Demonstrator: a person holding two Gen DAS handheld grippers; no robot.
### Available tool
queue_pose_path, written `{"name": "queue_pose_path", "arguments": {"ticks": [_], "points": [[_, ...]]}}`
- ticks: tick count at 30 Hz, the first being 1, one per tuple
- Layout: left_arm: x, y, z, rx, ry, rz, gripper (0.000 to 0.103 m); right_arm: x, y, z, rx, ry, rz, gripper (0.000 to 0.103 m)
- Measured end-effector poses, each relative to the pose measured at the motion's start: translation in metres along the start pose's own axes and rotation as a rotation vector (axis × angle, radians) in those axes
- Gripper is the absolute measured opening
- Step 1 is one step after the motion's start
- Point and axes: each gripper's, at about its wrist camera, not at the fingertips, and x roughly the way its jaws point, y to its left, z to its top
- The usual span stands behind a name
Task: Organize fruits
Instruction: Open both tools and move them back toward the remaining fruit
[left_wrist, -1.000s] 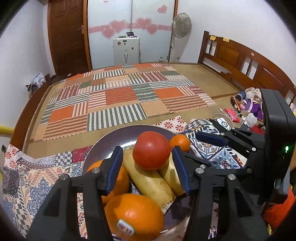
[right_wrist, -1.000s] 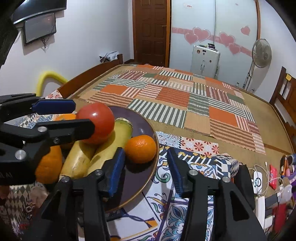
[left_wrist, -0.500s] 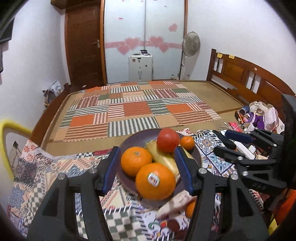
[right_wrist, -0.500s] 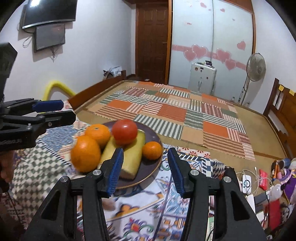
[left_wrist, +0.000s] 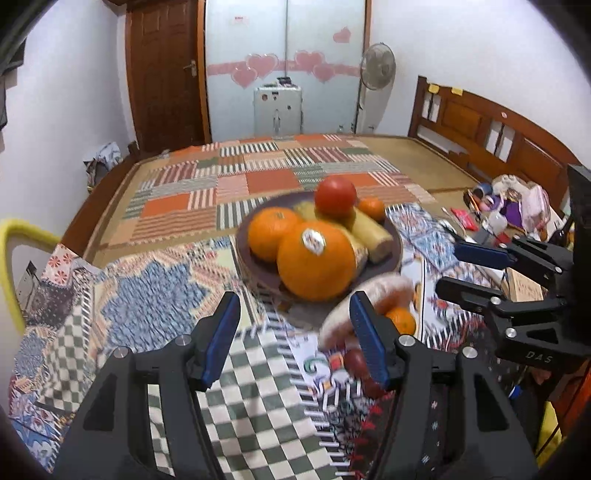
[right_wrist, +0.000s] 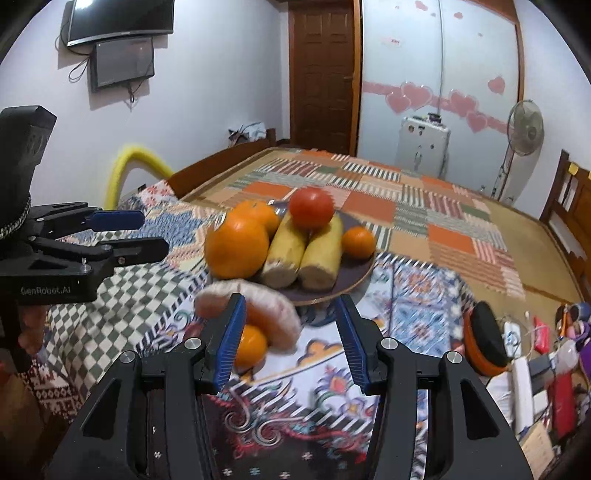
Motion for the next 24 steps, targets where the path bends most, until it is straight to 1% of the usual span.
{"name": "queue_pose_path", "arguments": {"ticks": [6,11,13,19,21,24], "points": [[0.018,-0.004,-0.018,0.005,0.04,-0.03,0.06,0.021,-0.002,-0.005,0.017,0.044,0.04,0.047],[0.027,-0.003,-0.026,0.005,0.067,-0.056,0.047,0.033,0.005,-0.002,-0.007,0.062,0.059,0.047],[0.027,-0.002,-0.028,0.008,0.069,-0.058,0.044,0.037,0.007,0.0,-0.012,0.069,0.06,0.047],[0.025,0.0,-0.034,0.011,0.074,-0.073,0.044,0.041,0.01,0.004,-0.037,0.087,0.114,0.047],[0.024,0.001,-0.036,0.013,0.075,-0.075,0.044,0.043,0.011,0.004,-0.053,0.099,0.12,0.05],[0.023,0.002,-0.037,0.011,0.074,-0.08,0.044,0.044,0.013,0.002,-0.059,0.111,0.135,0.051]]}}
